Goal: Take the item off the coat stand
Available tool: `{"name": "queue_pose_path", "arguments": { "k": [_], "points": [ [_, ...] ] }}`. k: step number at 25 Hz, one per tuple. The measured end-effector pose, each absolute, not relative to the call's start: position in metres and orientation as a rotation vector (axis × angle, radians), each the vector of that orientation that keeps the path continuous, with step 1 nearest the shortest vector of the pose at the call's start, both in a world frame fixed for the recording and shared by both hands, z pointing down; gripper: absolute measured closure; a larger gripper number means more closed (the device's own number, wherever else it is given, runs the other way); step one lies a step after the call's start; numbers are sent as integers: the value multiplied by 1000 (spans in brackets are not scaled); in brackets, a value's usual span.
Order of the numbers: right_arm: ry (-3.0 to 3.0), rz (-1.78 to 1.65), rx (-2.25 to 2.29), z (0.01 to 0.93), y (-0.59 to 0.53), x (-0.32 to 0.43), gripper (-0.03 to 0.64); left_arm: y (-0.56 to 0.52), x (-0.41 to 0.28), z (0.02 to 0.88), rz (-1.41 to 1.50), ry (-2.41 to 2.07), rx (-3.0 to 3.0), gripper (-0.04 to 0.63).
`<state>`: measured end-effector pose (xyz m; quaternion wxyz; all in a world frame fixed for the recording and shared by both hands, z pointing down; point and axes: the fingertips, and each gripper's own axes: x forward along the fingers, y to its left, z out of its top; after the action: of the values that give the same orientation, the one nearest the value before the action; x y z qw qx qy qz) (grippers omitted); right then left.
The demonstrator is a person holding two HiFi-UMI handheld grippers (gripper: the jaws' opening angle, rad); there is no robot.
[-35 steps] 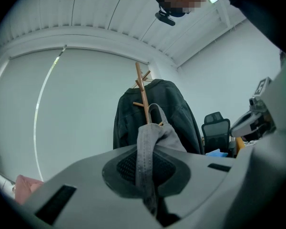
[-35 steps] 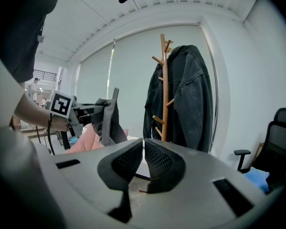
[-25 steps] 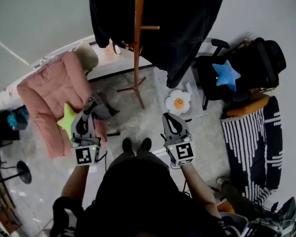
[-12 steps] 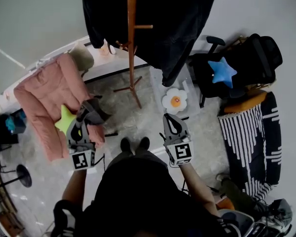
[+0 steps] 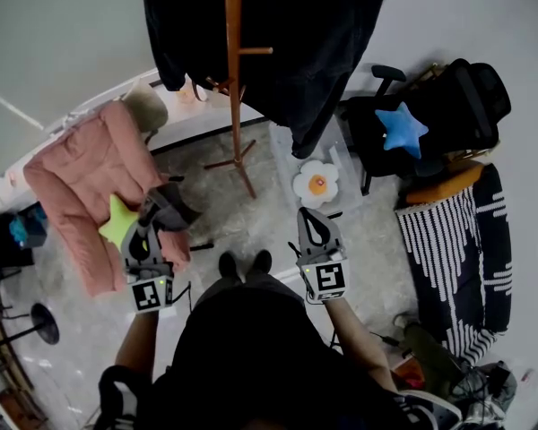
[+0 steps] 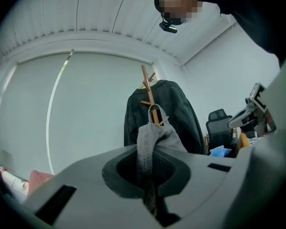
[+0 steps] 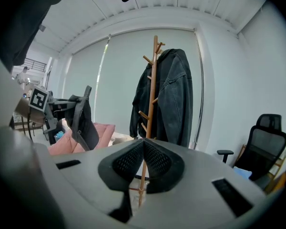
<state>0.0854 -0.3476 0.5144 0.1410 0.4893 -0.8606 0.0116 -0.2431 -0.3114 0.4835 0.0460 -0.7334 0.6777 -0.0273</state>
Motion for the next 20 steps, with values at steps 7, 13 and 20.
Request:
{"name": "queue_pose_path", "arguments": {
  "k": [7, 13, 20],
  "points": [
    [-2472, -11, 1397, 509, -350, 83, 598, -311, -238, 483, -85, 2062, -2247, 569],
    [-2465, -19, 1398, 508, -353, 82, 598, -311, -237, 484, -86, 2057, -2246, 569],
    [-2466, -28, 1400, 504, -353, 80, 598, -311, -237, 484, -86, 2054, -2246, 569]
  ]
}}
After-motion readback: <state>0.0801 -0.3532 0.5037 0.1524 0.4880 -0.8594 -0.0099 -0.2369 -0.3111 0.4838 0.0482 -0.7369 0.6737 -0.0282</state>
